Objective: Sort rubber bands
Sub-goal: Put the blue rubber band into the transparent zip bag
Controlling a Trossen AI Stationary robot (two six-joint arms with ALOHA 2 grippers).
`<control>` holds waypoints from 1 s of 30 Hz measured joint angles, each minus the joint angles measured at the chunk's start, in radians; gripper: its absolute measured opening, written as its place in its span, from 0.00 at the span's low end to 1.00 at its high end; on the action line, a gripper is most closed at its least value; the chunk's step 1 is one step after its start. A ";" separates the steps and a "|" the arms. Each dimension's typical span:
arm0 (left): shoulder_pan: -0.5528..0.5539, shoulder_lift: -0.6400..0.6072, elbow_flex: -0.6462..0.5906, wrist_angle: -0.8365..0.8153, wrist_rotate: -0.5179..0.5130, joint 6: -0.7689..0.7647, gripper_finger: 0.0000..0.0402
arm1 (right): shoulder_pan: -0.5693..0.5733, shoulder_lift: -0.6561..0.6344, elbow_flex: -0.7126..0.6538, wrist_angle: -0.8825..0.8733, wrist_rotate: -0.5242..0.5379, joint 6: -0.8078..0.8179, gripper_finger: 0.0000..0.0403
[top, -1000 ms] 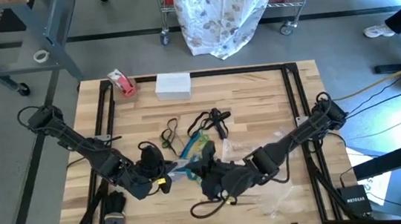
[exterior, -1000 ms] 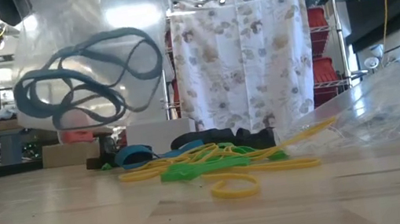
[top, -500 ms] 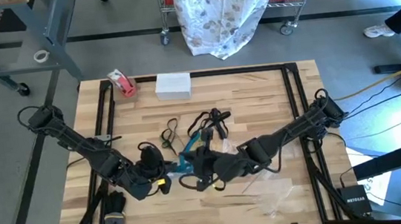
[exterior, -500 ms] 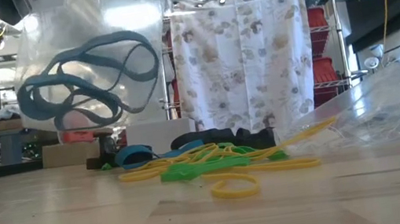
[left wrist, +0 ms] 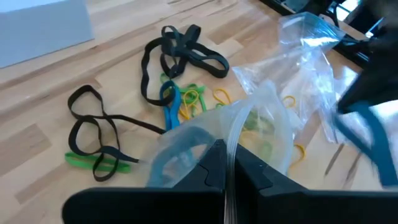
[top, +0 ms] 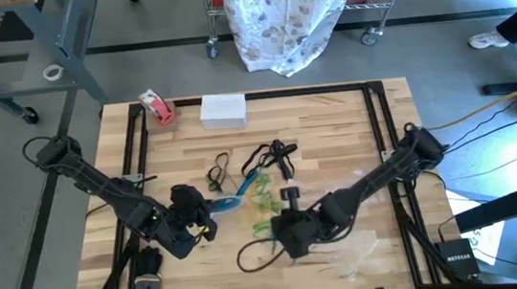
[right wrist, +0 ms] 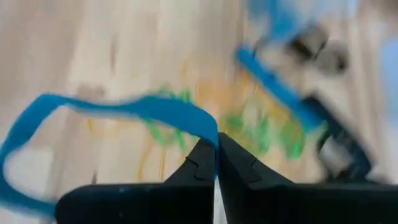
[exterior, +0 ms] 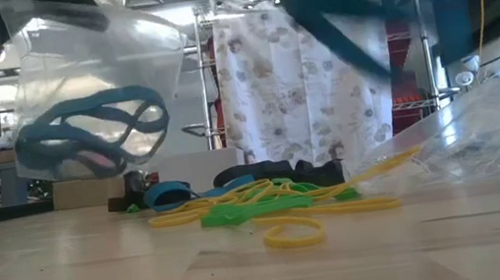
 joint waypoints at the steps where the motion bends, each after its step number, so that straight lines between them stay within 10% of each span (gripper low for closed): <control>1: 0.000 0.000 0.000 0.002 0.000 0.000 0.00 | 0.000 0.000 -0.034 0.002 -0.017 0.018 0.01; 14: -0.009 0.028 0.000 0.029 0.003 0.004 0.00 | -0.134 0.000 -0.369 0.581 -0.064 0.124 0.04; 24: -0.008 0.028 0.000 0.031 0.006 0.001 0.00 | -0.139 -0.001 -0.323 0.467 -0.246 0.134 0.41; 30: -0.008 0.028 0.000 0.032 0.006 0.006 0.00 | -0.130 0.000 -0.325 0.456 -0.182 0.113 0.57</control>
